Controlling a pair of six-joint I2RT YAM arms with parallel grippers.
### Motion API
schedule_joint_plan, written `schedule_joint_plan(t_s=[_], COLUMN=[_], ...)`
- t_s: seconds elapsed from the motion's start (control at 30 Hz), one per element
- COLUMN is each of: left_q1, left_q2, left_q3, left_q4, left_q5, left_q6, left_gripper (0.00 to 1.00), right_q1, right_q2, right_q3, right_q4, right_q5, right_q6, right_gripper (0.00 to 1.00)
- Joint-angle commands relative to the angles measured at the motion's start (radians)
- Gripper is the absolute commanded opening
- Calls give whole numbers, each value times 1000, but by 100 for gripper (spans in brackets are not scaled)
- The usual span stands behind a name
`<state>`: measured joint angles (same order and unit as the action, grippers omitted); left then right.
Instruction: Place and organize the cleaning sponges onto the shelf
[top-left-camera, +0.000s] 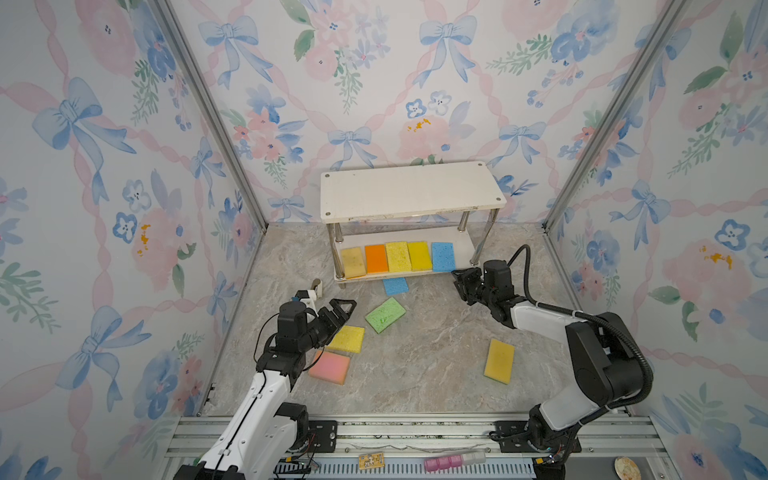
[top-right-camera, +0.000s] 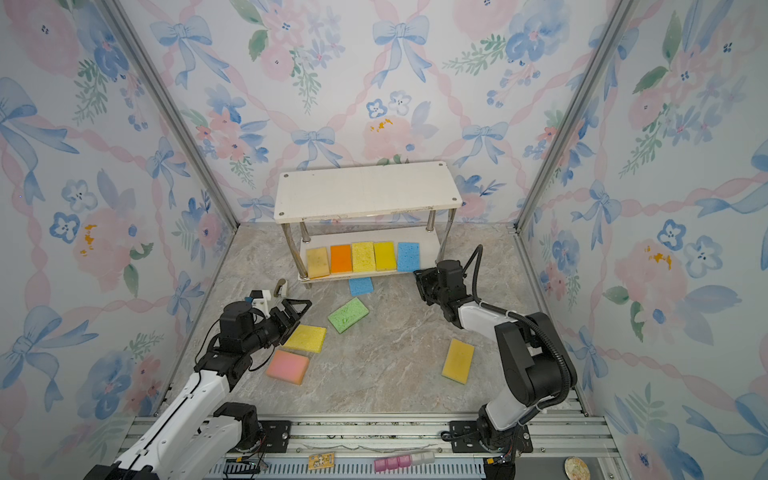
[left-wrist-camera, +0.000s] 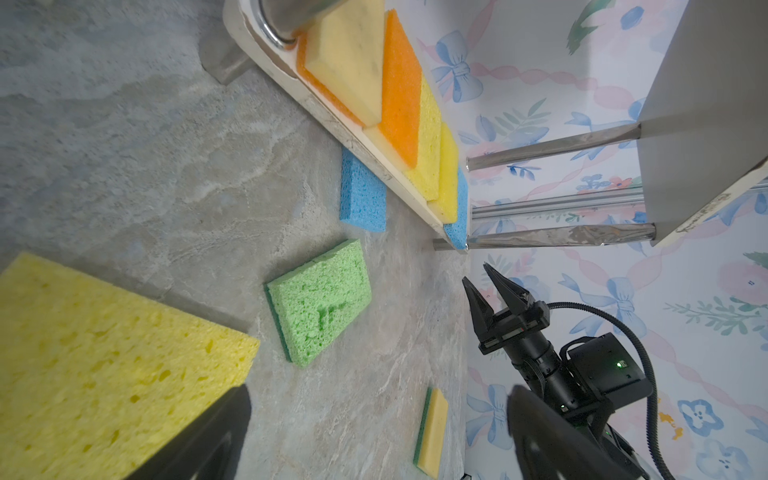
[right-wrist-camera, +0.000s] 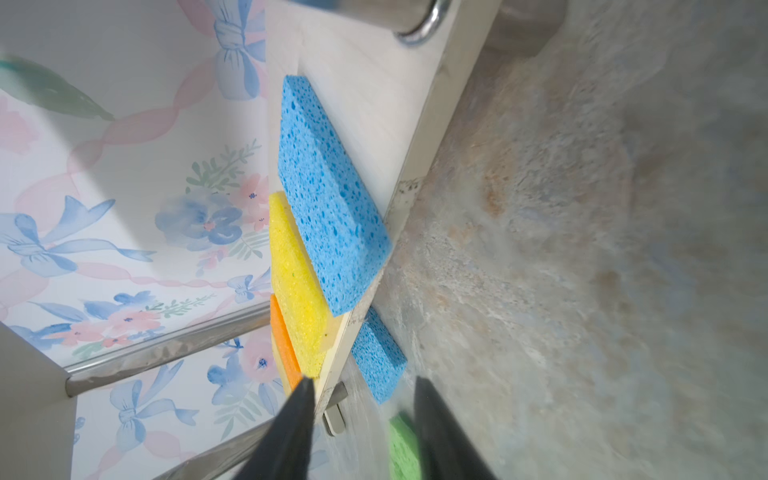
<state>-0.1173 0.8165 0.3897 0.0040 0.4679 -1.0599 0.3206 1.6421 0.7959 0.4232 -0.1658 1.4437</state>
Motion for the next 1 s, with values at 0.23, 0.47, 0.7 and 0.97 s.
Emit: schedule_joint_plan(t_s=[0.23, 0.47, 0.7, 0.97], left_q1=[5, 5, 5, 5], left_q2=[-35, -34, -30, -20], left_q3=[-28, -29, -34, -28], left_q4=[9, 9, 9, 11], left_q5=[5, 4, 2, 0], left_q6=[-12, -8, -6, -5], left_gripper=[98, 98, 98, 98], right_q1=[-11, -23, -45, -61], right_q2=[196, 216, 223, 259], right_q3=[54, 63, 85, 145], right_q4=[219, 226, 214, 199], right_q5=[15, 11, 9, -14], right_q6=[107, 110, 96, 80], right_gripper=[0, 0, 0, 0])
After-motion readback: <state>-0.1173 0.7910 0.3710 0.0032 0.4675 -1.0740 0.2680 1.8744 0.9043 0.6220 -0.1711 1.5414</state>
